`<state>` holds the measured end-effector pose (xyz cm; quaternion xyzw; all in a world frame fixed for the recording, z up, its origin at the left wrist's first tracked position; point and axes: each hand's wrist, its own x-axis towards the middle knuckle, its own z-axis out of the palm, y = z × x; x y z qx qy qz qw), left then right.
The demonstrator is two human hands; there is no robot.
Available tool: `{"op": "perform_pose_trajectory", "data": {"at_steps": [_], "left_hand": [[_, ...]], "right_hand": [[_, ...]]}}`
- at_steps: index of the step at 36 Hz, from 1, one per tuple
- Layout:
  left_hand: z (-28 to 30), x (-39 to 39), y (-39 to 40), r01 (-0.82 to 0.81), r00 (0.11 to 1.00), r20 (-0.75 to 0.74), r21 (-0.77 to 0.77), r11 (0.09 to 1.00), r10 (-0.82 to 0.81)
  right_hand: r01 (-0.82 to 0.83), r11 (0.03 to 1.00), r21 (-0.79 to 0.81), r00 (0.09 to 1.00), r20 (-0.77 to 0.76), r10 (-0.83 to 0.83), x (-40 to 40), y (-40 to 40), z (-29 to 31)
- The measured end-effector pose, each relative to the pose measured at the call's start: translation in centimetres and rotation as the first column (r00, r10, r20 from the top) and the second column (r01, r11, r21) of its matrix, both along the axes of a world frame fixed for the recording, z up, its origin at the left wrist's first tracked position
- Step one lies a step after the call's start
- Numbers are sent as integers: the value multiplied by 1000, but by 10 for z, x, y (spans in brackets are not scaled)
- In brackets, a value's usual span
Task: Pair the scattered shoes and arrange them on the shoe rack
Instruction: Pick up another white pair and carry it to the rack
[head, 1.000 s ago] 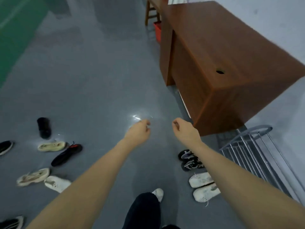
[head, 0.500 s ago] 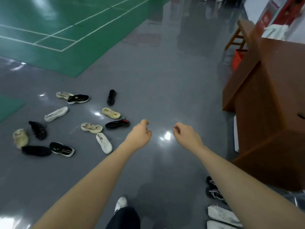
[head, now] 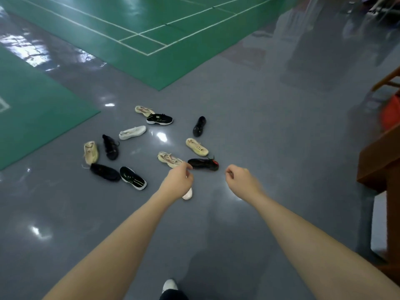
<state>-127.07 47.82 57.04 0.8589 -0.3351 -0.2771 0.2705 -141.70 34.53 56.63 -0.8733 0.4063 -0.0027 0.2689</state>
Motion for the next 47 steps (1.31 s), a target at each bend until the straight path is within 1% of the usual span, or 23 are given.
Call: {"op": "perform_pose_trajectory", "data": {"at_steps": [4,8,14,21,28,33,36,42,47], "left_hand": [[-7,50,7,-31,999,-19,-6,1000,31],[-9,91,5,-59,997,-45,-4,998,59],[-22,152,-19,-110,990,-91,3,994,110],[-59,220,-66,-159,976,-135,77,984,168],[-89,285,-143,-179,964,-175,130,975,200],[-125,323,-181,-199,952,-204,155,968,228],[-155,342,-198,-182,949,-222,186,965,222],[-232,377,-221,-128,950,-246,252,959,191],[-307,398,-231,-97,940,-290,283,954,181]], "right_hand": [[17,999,33,999,36,-18,61,2,-14],[5,997,73,1000,17,-6,109,0,-25],[-43,996,84,999,-6,43,179,-25,-40],[-62,992,108,997,-29,65,252,-84,-69],[-17,973,231,999,-42,27,317,-153,-104],[-16,957,288,996,-75,39,354,-191,-147],[10,949,315,994,-107,24,378,-210,-180],[40,936,350,989,-146,12,415,-227,-262],[120,914,387,983,-176,-55,430,-230,-340]]}}
